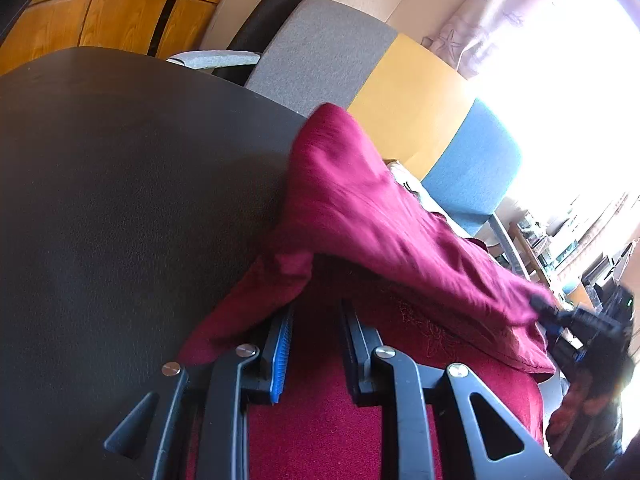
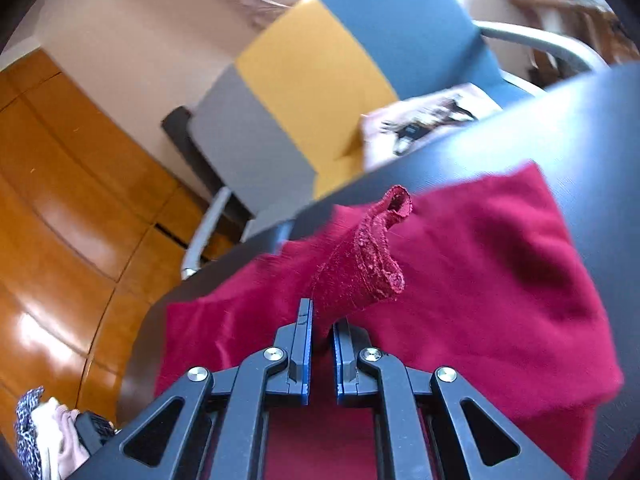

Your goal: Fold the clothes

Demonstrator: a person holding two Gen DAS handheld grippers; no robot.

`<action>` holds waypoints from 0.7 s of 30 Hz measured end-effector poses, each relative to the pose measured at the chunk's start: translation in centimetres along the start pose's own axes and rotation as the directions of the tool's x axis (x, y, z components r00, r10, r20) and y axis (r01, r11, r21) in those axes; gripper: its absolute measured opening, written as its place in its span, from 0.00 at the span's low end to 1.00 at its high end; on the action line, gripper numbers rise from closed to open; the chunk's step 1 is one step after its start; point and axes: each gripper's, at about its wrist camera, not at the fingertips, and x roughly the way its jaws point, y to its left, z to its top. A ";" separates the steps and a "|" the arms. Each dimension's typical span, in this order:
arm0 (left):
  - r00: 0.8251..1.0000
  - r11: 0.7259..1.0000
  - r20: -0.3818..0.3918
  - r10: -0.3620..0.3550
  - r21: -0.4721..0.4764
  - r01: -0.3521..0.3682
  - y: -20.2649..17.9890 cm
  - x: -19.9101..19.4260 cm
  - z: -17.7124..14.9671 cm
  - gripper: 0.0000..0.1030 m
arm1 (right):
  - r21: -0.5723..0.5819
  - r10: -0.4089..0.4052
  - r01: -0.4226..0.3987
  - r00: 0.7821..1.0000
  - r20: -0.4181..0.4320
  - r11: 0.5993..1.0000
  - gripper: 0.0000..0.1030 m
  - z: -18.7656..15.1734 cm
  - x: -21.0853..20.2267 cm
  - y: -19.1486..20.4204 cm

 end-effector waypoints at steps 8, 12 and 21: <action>0.999 0.997 -0.018 -0.050 -0.052 0.049 1.7 -0.5 0.2 0.22 | 0.158 0.082 -0.080 0.997 -0.009 0.984 0.15 -1.8 0.6 -4.6; 0.986 0.973 -0.060 -0.158 -0.180 0.145 2.9 -0.9 1.2 0.28 | 0.211 0.134 -0.132 0.991 0.005 0.969 0.19 -1.3 0.1 -5.3; 0.964 0.912 -0.019 -0.266 -0.330 0.246 4.1 -0.4 2.6 0.37 | 0.248 0.138 -0.139 0.990 0.022 0.959 0.29 -0.9 -0.1 -5.2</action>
